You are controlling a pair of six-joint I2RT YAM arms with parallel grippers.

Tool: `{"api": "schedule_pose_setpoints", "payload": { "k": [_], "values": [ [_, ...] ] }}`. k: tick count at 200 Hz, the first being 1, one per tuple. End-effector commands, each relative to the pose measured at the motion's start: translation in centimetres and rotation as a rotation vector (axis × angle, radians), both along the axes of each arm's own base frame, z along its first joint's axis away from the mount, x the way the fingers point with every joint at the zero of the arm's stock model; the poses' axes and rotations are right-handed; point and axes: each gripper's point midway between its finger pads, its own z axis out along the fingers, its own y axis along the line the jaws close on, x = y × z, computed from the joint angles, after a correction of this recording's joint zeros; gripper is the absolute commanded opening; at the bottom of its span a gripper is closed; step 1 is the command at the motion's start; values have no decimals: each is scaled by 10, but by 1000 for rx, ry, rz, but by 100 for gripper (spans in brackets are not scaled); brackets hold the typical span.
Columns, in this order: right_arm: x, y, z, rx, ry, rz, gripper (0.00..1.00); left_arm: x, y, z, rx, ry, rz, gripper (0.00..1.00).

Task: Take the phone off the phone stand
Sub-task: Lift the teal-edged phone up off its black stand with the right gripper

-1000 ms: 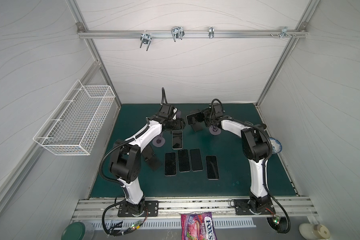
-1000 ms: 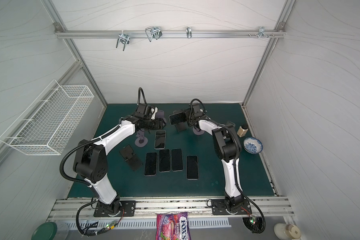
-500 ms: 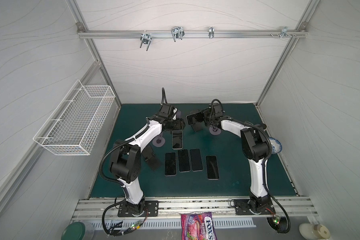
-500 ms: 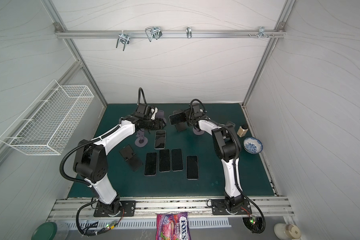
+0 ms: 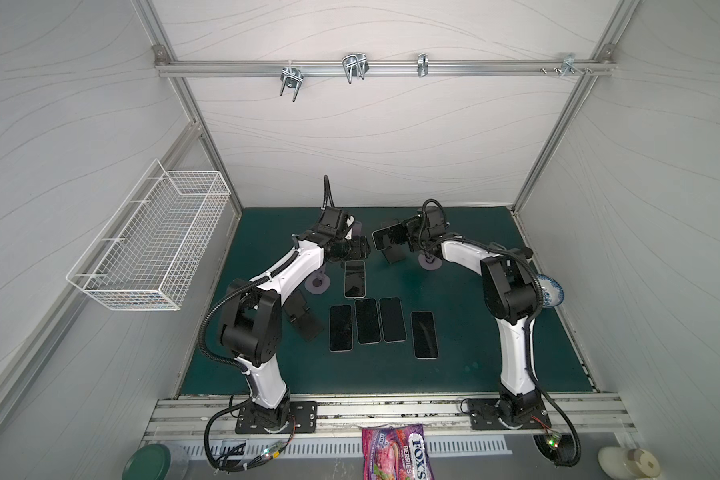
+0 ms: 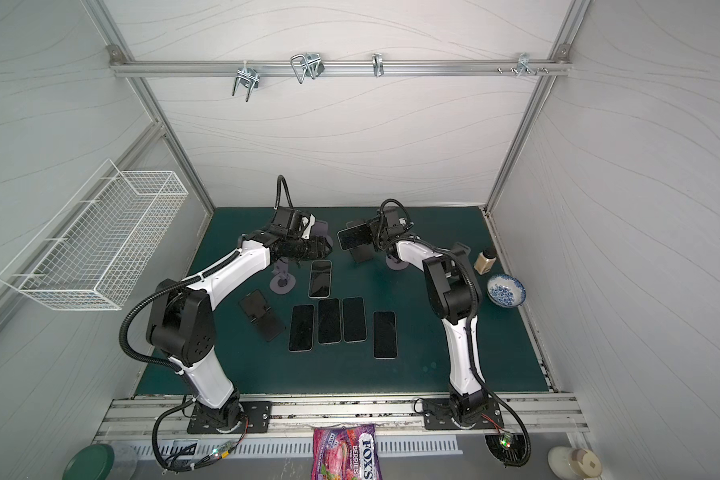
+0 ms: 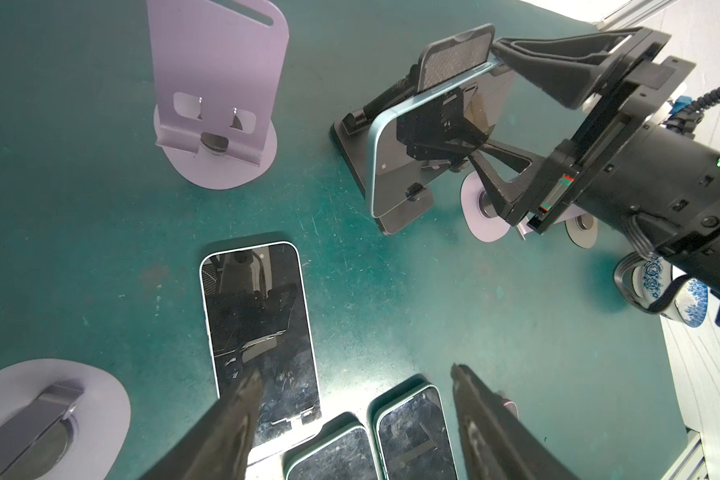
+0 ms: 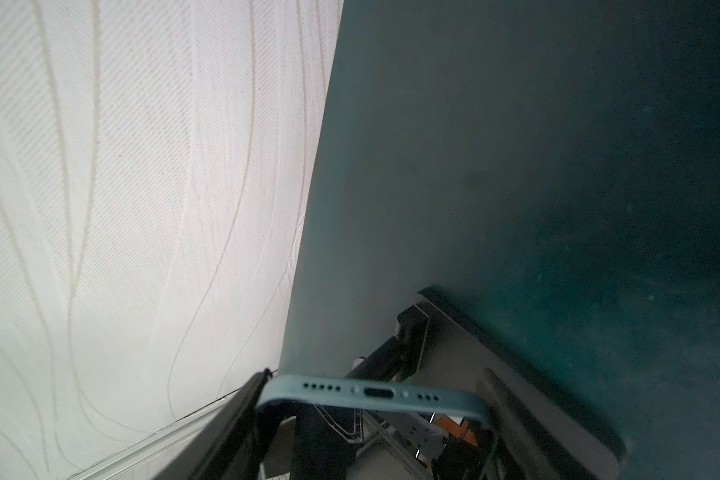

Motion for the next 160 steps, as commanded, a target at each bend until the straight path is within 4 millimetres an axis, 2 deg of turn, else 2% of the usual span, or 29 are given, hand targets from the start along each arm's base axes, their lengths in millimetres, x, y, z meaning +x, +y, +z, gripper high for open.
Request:
{"api": "schedule_pose_setpoints", "payload": {
  "k": [1,69,160],
  "values": [
    [1,-1,4,25,-18,-39,65,10,-3,15,-24,-29,5,74],
    [1,-2,8,44,-29,-49,60,9,-3,14,-23,-29,7,74],
    [1,-2,24,48,-74,-56,53,9,-2,18,-24,-41,9,73]
  ]
}}
